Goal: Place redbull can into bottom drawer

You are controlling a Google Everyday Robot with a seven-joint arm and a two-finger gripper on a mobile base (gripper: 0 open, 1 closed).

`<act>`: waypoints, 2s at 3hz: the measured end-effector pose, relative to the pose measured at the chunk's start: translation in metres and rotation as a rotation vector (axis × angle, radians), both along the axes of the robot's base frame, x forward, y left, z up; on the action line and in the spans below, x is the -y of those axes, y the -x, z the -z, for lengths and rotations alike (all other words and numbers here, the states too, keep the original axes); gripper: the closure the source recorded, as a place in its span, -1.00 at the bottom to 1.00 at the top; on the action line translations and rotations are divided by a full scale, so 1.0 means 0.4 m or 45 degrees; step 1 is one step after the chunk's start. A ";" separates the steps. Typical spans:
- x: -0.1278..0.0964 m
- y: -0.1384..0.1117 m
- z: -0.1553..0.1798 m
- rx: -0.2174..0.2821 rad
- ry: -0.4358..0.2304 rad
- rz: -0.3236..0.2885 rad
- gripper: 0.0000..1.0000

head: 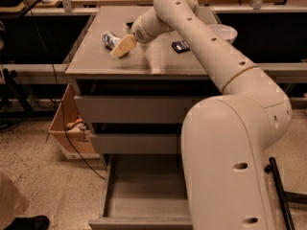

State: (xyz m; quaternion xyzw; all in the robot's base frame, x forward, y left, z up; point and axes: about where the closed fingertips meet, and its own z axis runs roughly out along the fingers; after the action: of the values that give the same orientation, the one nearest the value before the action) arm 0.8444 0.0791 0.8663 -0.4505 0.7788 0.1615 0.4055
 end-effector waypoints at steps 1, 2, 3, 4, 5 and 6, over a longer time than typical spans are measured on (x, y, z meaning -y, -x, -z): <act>-0.054 -0.031 0.029 -0.053 -0.052 0.031 -1.00; -0.100 -0.041 0.048 -0.096 -0.085 0.032 -0.54; -0.123 -0.041 0.046 -0.103 -0.099 0.019 -0.08; -0.139 -0.016 0.025 -0.086 -0.101 -0.031 0.39; -0.114 0.039 -0.017 -0.045 -0.082 -0.105 0.85; -0.087 0.120 -0.082 0.031 -0.073 -0.197 1.00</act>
Offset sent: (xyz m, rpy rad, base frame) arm 0.0264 0.0462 -0.0198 0.0880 0.1028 -0.0420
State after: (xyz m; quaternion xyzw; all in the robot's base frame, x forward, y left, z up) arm 0.7965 0.1138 0.8989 -0.4994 0.7317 0.2092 0.4141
